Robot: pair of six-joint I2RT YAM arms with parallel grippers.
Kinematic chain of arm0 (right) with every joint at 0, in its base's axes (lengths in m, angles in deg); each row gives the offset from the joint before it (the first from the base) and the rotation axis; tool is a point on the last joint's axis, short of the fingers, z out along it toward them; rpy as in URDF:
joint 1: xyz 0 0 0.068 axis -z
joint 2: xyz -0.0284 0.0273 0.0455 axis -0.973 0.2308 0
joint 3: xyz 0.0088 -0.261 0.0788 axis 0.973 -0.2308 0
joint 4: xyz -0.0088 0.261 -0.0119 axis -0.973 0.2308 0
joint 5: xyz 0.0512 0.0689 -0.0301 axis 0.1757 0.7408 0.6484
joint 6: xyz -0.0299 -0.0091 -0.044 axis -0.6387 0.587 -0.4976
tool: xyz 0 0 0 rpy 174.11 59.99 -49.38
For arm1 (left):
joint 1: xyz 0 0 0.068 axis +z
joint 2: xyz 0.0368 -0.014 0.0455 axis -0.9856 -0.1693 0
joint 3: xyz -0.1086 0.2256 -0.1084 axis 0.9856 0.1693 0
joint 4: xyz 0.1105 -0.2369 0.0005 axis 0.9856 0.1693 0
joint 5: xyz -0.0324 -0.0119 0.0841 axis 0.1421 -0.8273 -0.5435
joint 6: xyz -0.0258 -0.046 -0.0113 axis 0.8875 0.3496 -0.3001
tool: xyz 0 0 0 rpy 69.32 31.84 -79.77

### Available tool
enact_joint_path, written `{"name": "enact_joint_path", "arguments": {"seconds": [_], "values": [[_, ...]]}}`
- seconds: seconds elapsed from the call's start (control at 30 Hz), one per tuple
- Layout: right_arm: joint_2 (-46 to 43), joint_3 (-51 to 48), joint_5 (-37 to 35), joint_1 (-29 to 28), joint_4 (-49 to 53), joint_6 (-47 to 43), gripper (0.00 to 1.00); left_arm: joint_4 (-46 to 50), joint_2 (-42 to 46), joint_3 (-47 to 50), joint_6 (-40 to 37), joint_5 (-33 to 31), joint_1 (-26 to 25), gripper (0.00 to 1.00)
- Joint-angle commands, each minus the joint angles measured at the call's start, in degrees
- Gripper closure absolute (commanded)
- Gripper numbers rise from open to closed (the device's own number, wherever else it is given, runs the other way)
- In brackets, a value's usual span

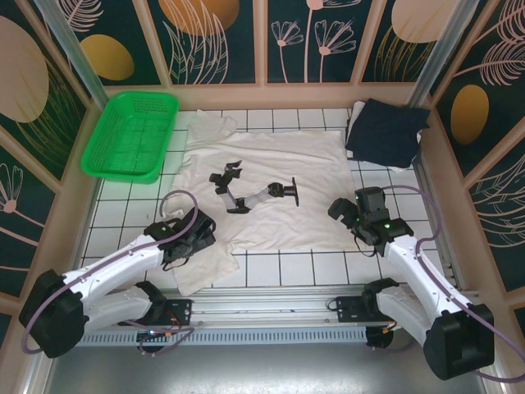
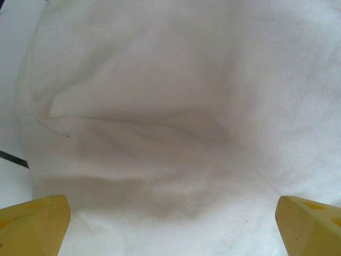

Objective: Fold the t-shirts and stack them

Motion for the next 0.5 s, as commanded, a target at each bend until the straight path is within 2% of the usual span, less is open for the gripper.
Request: {"name": "enact_joint_path", "arguments": {"seconds": [0.0, 0.13, 0.27, 0.37, 0.47], "values": [[-2.54, -0.59, 1.91, -0.30, -1.63, -1.22, 0.01, 2.45, -0.10, 1.39, 2.35, -0.55, -1.62, 0.02], [-7.98, -3.49, 2.93, 0.10, -3.54, -0.04, 0.01, 4.55, -1.42, 1.65, 4.02, -1.08, -4.51, 0.01], [-5.65, -4.02, 5.24, 0.29, -3.77, 0.95, 0.01, 6.42, 0.78, 3.08, 5.55, -0.81, -5.22, 0.02], [-2.43, -4.64, 7.19, 0.08, -3.07, 2.29, 0.01, 7.66, 3.81, 4.75, 6.55, 0.82, -5.65, 0.07], [-1.49, -5.71, 6.03, -0.14, -0.76, 4.76, 0.01, 8.13, 6.92, 7.28, 7.11, 2.96, -5.74, 0.18]]}}
